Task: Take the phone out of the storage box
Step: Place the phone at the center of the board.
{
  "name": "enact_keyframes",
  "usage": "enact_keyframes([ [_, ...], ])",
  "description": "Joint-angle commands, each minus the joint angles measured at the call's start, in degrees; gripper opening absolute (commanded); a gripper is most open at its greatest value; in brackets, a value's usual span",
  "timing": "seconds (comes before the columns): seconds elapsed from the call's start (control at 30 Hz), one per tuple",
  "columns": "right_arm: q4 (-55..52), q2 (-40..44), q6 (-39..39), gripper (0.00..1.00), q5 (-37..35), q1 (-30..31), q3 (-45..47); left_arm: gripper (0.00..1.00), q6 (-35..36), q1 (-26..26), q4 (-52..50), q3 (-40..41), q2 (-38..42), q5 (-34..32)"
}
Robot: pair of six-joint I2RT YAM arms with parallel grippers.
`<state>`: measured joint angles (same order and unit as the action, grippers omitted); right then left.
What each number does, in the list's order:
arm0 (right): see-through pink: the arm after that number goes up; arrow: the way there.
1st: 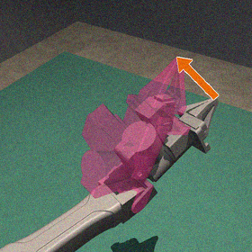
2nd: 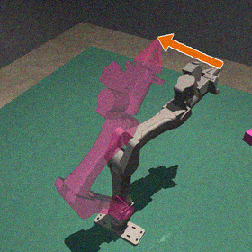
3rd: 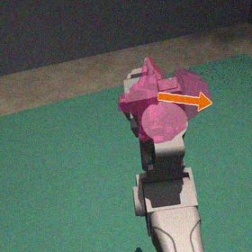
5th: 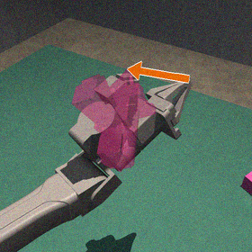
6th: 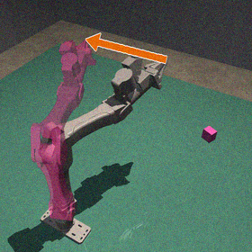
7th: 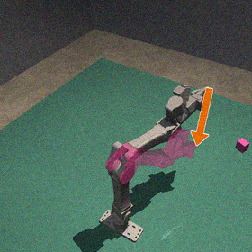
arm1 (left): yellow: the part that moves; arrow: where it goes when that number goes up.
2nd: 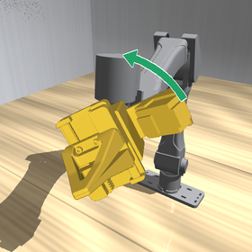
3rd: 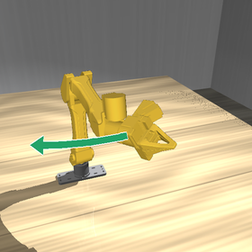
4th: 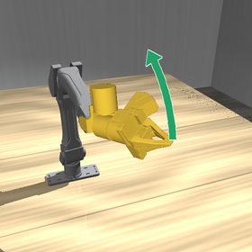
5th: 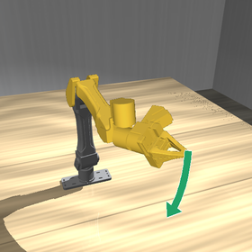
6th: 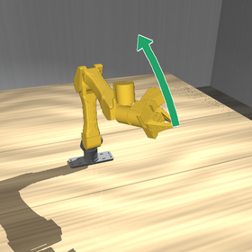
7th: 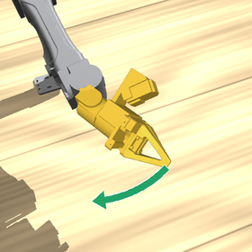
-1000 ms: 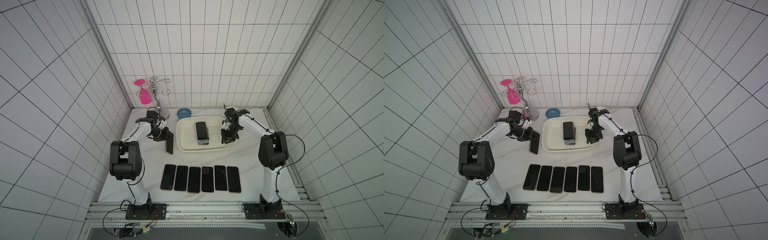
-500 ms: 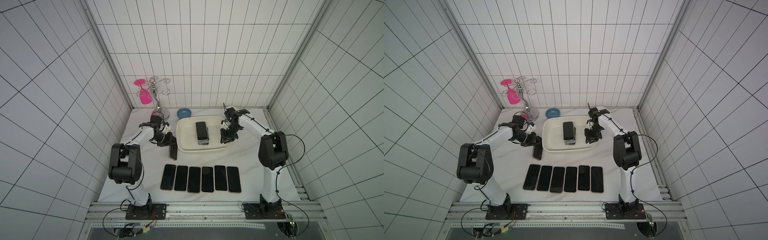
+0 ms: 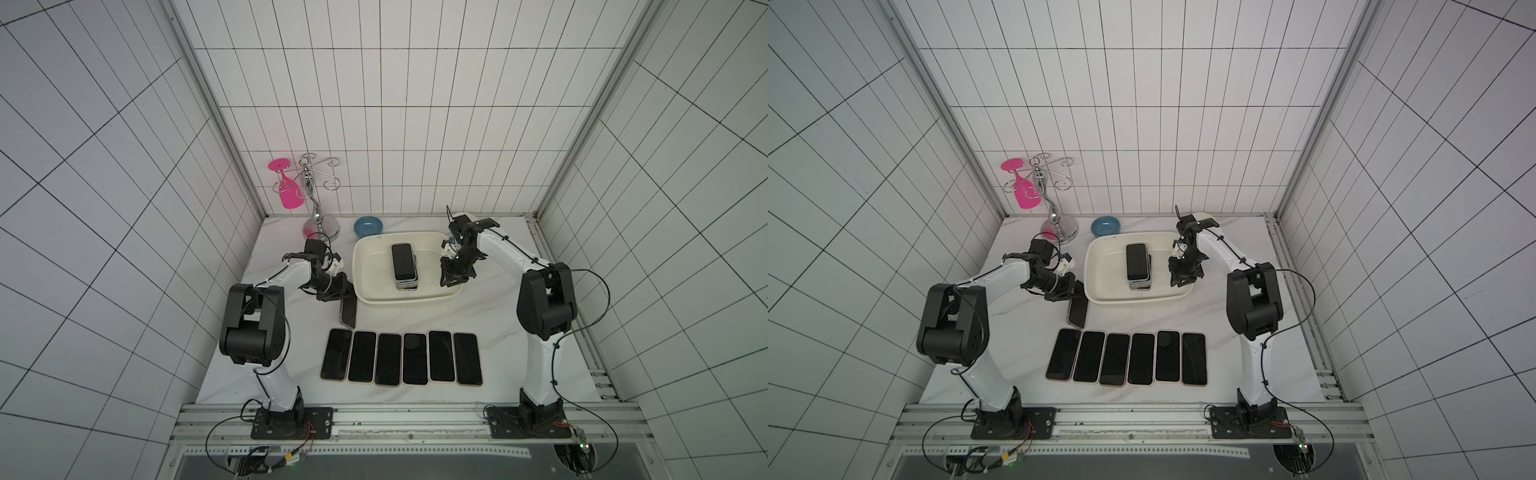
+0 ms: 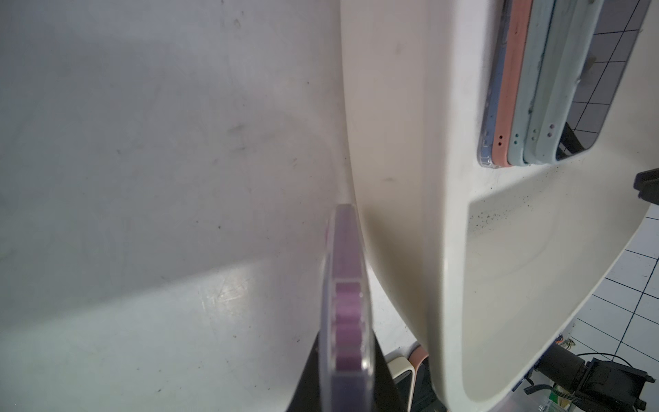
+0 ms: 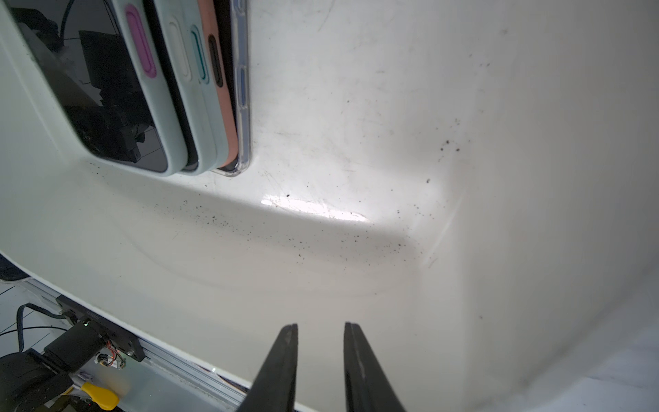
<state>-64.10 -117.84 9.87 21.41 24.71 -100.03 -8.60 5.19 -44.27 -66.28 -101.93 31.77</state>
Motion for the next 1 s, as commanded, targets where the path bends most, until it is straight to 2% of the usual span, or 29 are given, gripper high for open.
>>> enact_keyframes([
  [0.0,-0.25,1.78,-0.55,0.27,0.48,-0.10,0.62,0.04,-0.38,-0.08,2.73,-0.24,-0.79,1.19],
  [0.13,-0.25,1.84,-0.77,0.27,0.63,-0.08,0.98,0.08,-0.19,-0.28,2.91,-0.60,-1.67,1.01],
  [0.53,-0.01,2.14,-1.17,0.27,1.26,0.25,1.42,0.09,0.82,-0.80,3.76,-0.95,-3.76,0.88],
  [0.6,-0.06,2.09,-1.17,0.27,1.35,0.25,1.42,0.13,0.95,-0.86,3.67,-1.13,-3.96,0.76],
  [0.7,-0.06,2.09,-1.17,0.27,1.59,0.33,1.42,0.27,1.07,-0.93,3.32,-1.56,-4.14,0.81],
  [0.77,-0.05,2.09,-1.17,0.27,1.66,0.45,1.49,0.33,0.95,-0.91,3.25,-1.74,-4.14,0.19],
  [0.97,-0.06,1.99,-1.26,0.28,1.67,0.93,1.94,0.37,0.17,-1.15,2.82,-2.69,-4.86,-0.22],
])
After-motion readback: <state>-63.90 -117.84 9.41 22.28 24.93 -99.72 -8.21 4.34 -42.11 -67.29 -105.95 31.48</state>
